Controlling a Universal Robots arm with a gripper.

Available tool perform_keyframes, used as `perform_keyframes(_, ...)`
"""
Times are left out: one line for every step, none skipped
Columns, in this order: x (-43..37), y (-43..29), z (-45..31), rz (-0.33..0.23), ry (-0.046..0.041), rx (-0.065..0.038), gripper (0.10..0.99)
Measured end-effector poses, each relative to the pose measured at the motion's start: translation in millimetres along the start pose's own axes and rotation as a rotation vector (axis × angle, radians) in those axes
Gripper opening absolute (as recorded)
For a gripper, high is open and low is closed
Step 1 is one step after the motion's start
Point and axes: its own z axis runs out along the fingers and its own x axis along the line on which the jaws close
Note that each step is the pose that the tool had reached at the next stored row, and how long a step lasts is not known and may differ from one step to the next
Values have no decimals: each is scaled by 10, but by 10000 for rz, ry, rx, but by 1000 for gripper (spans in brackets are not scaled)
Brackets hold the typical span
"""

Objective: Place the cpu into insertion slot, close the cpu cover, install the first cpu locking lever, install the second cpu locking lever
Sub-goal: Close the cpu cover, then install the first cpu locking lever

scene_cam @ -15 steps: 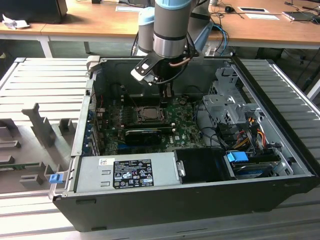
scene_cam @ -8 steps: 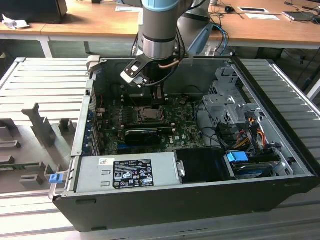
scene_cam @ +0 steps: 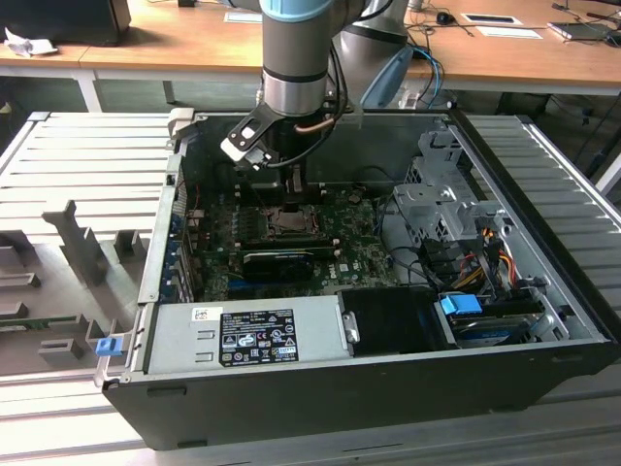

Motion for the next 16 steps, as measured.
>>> perform_keyframes(0, -5, 0, 0, 0, 0, 106)
perform_keyframes(0, -10, 0, 0, 1, 0, 106)
perform_keyframes(0, -13, 0, -1, 0, 0, 106)
perform_keyframes(1, -16, 0, -1, 0, 0, 106)
perform_keyframes(0, -16, -1, -1, 0, 1, 106)
perform_keyframes(0, -16, -1, -1, 0, 0, 106)
perform_keyframes(-1, -16, -9, -2, -3, 2, 106)
perform_keyframes(0, -16, -21, 0, 0, 1, 106)
perform_keyframes(0, -16, -29, 0, -1, 1, 106)
perform_keyframes(0, -16, -33, 0, 0, 1, 106)
perform_keyframes(0, -16, -40, 0, 0, 0, 106)
perform_keyframes(0, -16, -48, 0, 0, 0, 106)
perform_keyframes(0, -16, -54, 0, 0, 0, 106)
perform_keyframes(0, -16, -65, 0, 0, 1, 106)
perform_keyframes(0, -15, -74, 0, 0, 0, 106)
perform_keyframes(0, -15, -84, 0, 0, 0, 106)
